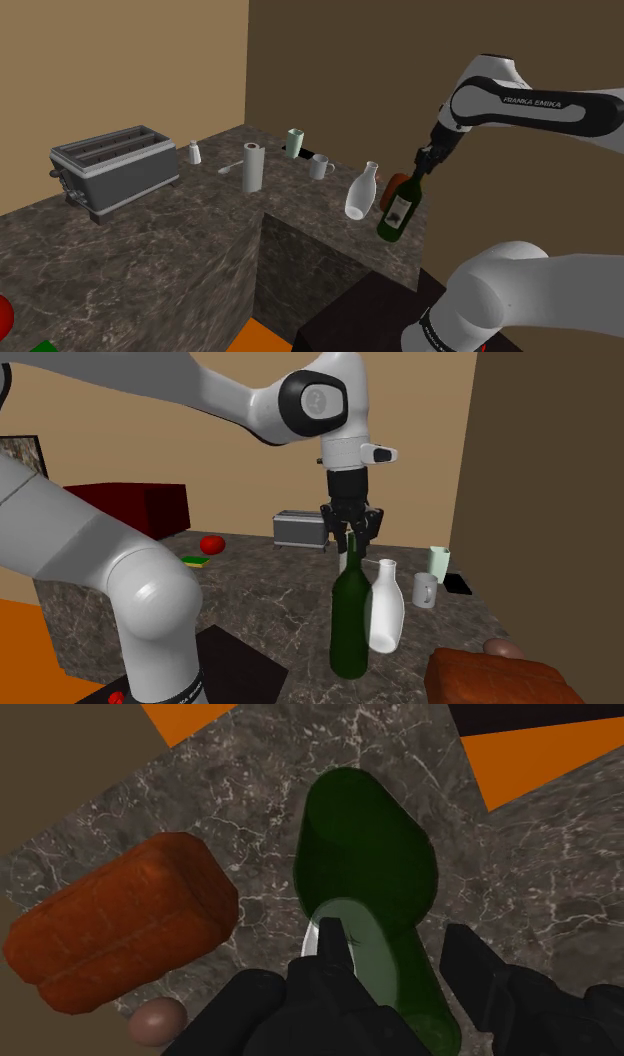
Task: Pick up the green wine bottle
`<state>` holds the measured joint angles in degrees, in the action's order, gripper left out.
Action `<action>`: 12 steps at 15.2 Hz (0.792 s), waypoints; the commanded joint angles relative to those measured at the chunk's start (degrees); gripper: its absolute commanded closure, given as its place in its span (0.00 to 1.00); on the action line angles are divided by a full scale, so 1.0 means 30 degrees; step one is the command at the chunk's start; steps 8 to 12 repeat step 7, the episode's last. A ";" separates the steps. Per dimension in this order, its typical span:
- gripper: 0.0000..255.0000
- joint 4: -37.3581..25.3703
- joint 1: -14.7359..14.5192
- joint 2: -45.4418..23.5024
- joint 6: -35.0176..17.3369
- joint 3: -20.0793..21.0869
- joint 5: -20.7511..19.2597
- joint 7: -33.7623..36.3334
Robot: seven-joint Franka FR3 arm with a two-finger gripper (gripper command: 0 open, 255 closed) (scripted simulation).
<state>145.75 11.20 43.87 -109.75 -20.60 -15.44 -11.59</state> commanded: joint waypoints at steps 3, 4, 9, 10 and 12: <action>1.00 -0.0997 -0.0107 0.0019 0.1020 0.0244 0.0223 -0.0018; 1.00 -0.1253 -0.0130 0.0013 0.1269 0.0295 0.0272 -0.0031; 1.00 -0.1550 -0.0156 0.0001 0.1555 0.0353 0.0328 -0.0047; 1.00 -0.1550 -0.0156 0.0001 0.1555 0.0353 0.0328 -0.0047; 1.00 -0.1550 -0.0156 0.0001 0.1555 0.0353 0.0328 -0.0047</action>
